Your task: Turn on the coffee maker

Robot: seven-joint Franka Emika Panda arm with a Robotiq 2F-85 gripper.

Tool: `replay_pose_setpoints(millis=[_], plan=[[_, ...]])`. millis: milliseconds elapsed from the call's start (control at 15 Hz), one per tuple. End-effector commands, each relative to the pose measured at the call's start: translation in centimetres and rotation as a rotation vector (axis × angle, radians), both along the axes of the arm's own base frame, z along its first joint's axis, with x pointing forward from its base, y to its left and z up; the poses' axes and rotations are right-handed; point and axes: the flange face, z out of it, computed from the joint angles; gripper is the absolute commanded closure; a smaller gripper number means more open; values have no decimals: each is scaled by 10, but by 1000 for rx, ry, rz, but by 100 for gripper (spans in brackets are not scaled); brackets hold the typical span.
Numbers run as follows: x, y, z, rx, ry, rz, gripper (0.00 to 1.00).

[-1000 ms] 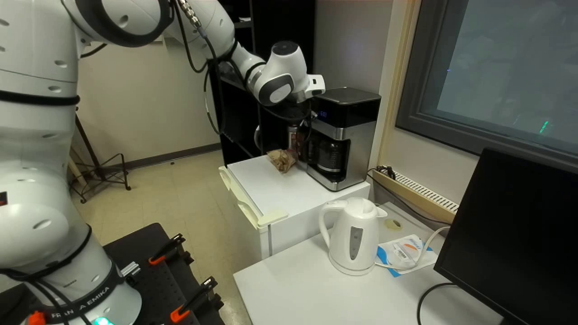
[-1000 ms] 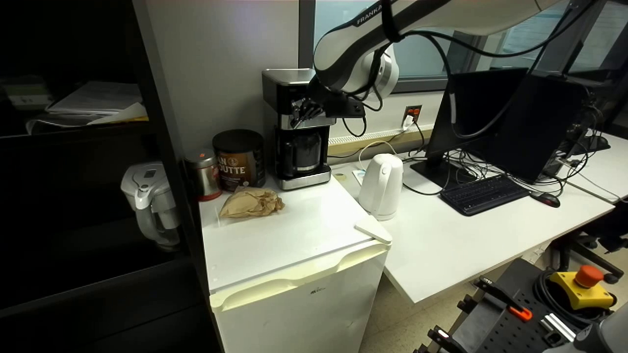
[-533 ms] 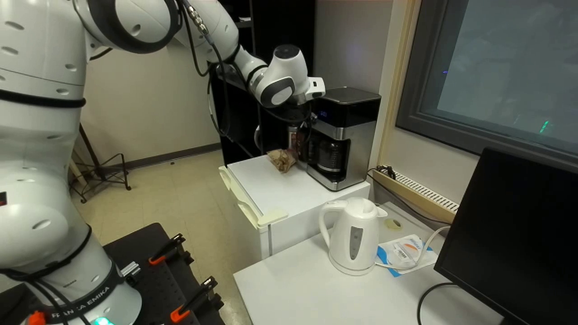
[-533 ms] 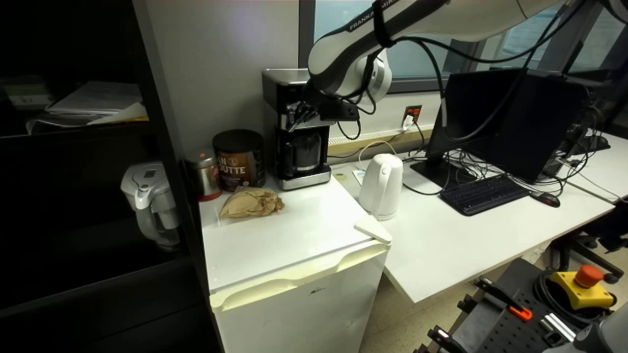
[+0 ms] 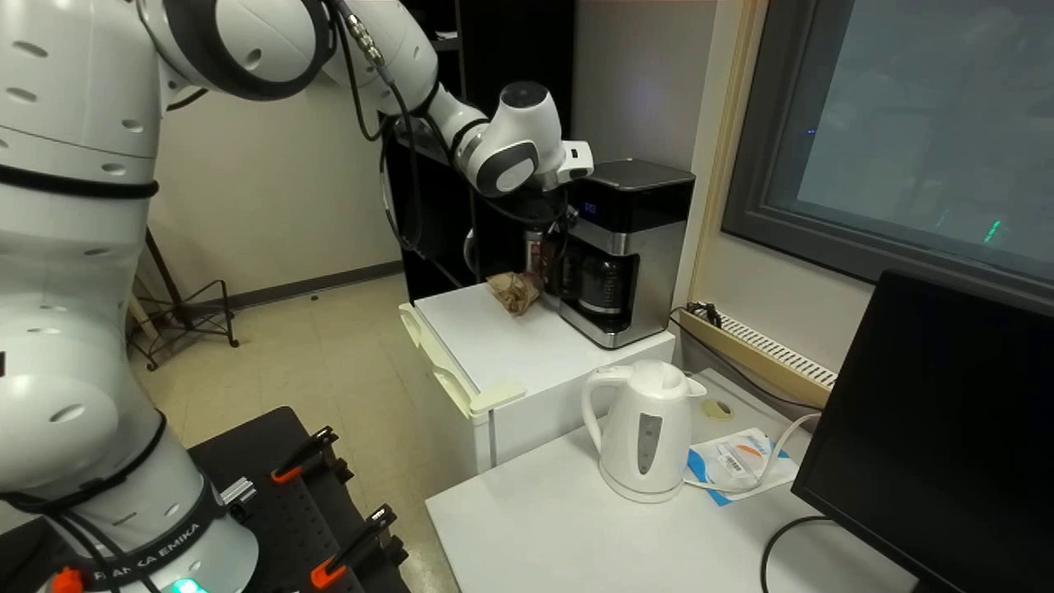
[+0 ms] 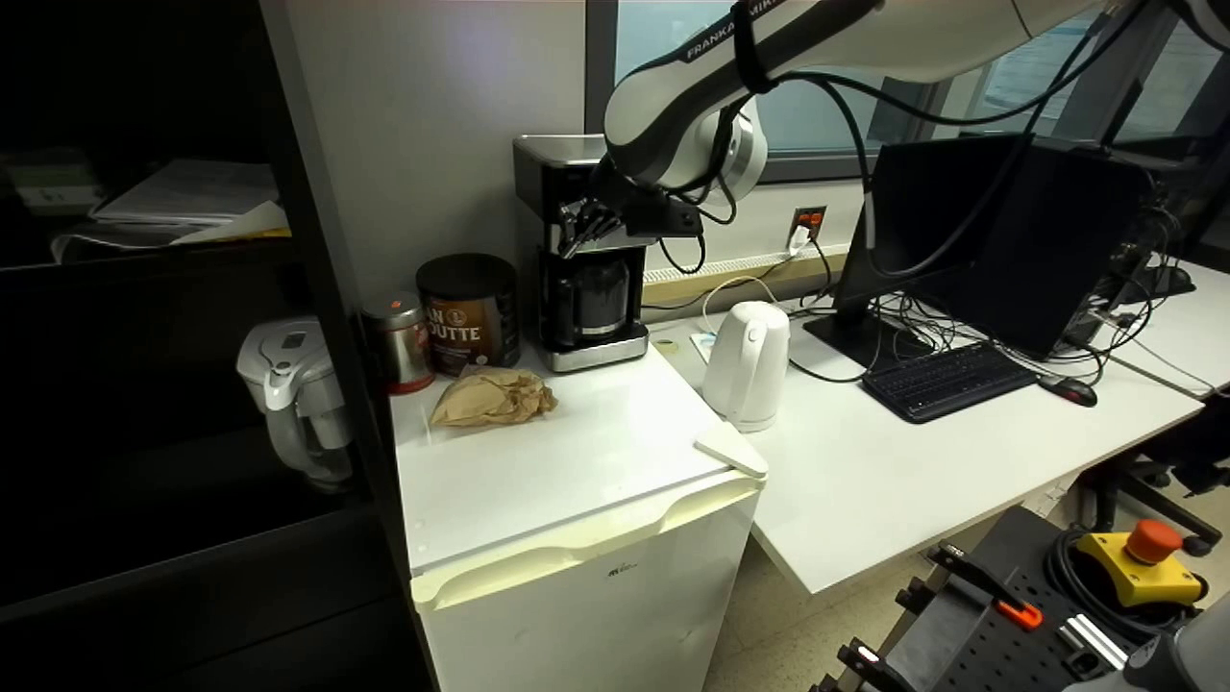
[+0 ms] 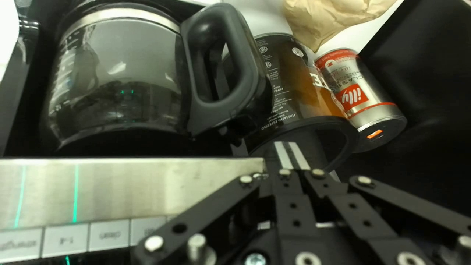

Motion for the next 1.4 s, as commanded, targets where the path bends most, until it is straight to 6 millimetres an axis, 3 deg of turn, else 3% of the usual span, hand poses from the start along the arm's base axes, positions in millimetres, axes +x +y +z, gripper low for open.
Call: replay_pose_setpoints(millis=[0, 933, 1333], plan=[[4, -3, 8, -8, -28, -13, 96], [-7, -8, 17, -76, -10, -79, 96], [-21, -17, 17, -123, 14, -100, 96]])
